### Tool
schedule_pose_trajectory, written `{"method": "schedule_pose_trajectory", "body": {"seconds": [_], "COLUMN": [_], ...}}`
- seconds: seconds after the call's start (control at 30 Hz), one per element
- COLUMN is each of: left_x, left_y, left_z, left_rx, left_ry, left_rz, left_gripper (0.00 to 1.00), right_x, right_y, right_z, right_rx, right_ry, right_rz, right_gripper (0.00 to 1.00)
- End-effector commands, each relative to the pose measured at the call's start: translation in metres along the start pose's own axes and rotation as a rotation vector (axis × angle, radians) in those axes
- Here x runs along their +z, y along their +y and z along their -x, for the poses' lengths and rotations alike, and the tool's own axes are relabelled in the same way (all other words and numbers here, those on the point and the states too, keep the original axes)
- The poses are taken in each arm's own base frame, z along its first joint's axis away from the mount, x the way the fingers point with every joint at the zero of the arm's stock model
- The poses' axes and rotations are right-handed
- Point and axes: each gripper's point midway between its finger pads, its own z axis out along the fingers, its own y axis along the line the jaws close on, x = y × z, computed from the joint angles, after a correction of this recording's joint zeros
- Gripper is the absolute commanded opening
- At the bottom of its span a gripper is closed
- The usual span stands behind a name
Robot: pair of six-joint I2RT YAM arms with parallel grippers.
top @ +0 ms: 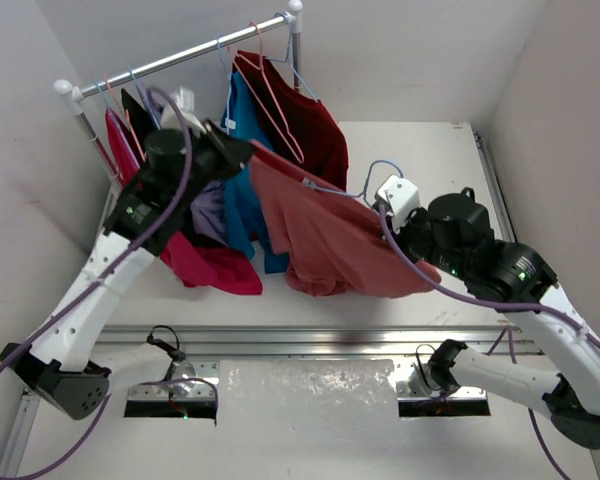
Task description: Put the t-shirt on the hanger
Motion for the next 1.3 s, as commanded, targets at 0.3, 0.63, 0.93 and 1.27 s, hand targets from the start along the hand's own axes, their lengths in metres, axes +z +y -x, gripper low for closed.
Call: {"method": "schedule_pose_trajectory", "body": {"seconds": [0.3,0.63,0.93,1.27], "left_x": [-0.005,-0.019,-0.089,-0.111], "left_y": [-0.064,-0.215,-0.232,-0.241], "left_z": [0.054,-0.059,-0.009,-0.034], "left_rx": [0.207,0.411,0.463,0.841], "left_ry": [-0.011,0.139,-0.002,-0.063], "left_rz": [-0.129,-0.338,-0.566,-0.855], "left_gripper": [0.00,0.00,0.84,0.80], "right_x": [-0.024,-0.037,-0.088,-0.074], "right_y": [-0.036,-0.027,-0.030,-0.012], "right_z": [0.007,0.118,0.123,0.120], "right_rx": [0.052,0.133,0.110,0.094], "right_ry": [0.111,-0.406,-0.546,-0.477], "right_rz": [-0.171,-0.057,-0.062,0.043], "right_gripper": [0.00,0.00,0.00,0.00]}}
